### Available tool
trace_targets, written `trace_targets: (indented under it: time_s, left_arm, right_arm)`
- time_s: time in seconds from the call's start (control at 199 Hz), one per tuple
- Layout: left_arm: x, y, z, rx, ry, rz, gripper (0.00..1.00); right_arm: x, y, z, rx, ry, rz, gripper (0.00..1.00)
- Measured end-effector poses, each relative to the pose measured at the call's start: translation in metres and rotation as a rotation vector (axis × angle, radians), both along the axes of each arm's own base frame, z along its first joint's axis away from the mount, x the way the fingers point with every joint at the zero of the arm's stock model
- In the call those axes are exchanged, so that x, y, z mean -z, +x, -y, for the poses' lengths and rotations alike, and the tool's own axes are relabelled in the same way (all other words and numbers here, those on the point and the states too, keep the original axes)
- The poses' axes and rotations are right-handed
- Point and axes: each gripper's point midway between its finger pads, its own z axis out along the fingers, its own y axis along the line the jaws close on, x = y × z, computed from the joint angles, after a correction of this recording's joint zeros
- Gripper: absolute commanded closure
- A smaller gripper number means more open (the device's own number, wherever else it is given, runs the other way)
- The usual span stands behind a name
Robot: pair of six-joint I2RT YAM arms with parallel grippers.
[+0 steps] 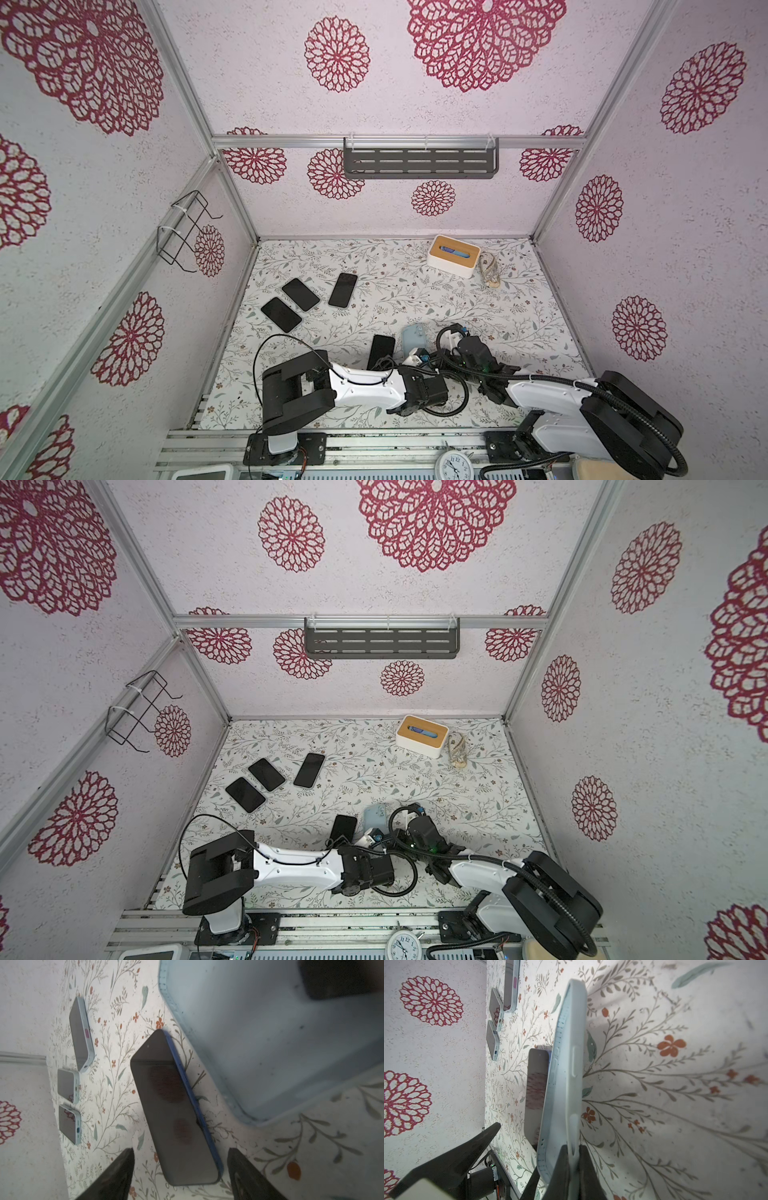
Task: Take the phone out of the phone case
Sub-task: 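Lower the blue phone onto the table with the left gripper and release it, then set the pale blue case down with the right gripper while the left reaches out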
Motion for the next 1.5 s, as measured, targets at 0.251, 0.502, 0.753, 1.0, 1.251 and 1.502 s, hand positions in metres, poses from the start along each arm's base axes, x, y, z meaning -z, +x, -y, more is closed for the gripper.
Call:
trace_targets:
  time_s: [0.251, 0.502, 0.753, 1.0, 1.251, 1.502]
  left_arm:
    - [-0.055, 0.003, -0.036, -0.156, -0.271, 0.065, 0.01]
    - [-0.117, 0.023, -0.1, -0.384, -0.581, 0.163, 0.03]
    - [-0.161, 0.027, -0.159, -0.535, -0.764, 0.264, 0.03]
    - [-0.174, 0.027, -0.197, -0.647, -0.836, 0.31, 0.03]
    - [-0.173, 0.028, -0.205, -0.667, -0.818, 0.31, 0.03]
    - [-0.17, 0.032, -0.206, -0.685, -0.792, 0.298, 0.03]
  right_arm:
    - [0.014, -0.006, -0.009, -0.015, -0.012, -0.013, 1.0]
    - [0.025, -0.016, -0.026, -0.024, -0.04, -0.018, 1.0]
    - [0.026, -0.014, -0.091, -0.082, -0.028, -0.015, 1.0]
    - [0.023, -0.026, -0.174, -0.145, 0.029, -0.021, 1.0]
    - [0.02, -0.044, -0.224, -0.163, 0.067, -0.042, 1.0]
    - [0.01, -0.058, -0.238, -0.173, 0.101, -0.058, 0.38]
